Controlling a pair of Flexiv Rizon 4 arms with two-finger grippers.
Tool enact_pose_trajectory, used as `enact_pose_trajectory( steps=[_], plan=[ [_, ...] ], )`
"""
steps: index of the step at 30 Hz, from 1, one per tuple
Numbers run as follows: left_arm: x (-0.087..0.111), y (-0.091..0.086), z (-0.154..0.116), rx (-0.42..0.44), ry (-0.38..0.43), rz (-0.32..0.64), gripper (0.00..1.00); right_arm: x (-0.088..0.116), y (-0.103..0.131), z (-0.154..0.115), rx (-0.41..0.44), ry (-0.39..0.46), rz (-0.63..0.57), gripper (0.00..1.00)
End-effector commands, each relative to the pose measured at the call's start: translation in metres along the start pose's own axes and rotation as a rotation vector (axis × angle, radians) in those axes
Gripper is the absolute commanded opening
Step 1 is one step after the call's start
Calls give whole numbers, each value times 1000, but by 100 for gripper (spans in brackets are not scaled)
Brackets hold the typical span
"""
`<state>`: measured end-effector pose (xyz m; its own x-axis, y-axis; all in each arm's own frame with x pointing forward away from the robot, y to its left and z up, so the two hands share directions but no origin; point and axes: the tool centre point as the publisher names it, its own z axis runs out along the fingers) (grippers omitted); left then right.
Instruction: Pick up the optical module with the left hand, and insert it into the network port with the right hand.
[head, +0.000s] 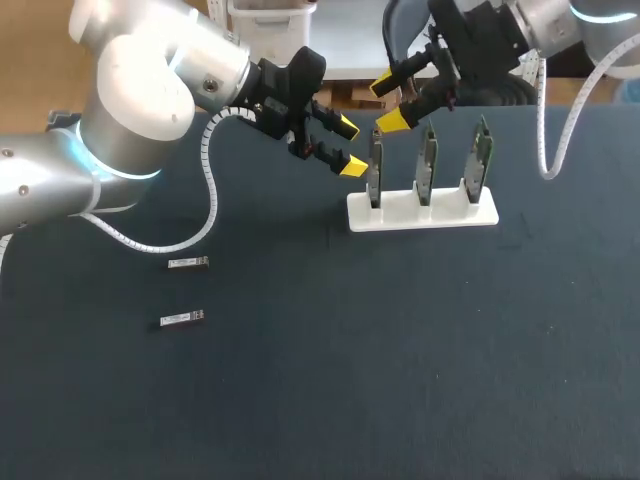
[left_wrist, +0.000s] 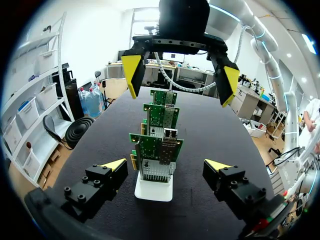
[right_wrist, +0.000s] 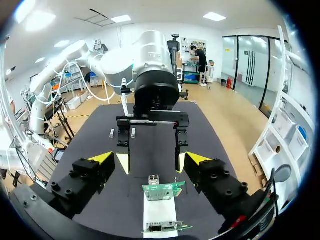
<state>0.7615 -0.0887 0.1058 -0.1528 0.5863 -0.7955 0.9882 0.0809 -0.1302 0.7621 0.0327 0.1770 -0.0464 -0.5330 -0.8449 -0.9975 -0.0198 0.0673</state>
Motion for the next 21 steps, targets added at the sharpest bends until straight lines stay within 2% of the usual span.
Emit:
enact_pose_trajectory(
  steps=[1, 21],
  plan=[
    [-1, 2, 0, 3, 4, -1, 100, 0, -5, 1, -12, -9, -4, 0],
    [-1, 2, 0, 3, 4, -1, 100, 13, -1, 14, 0, 34, 23, 0]
  ],
)
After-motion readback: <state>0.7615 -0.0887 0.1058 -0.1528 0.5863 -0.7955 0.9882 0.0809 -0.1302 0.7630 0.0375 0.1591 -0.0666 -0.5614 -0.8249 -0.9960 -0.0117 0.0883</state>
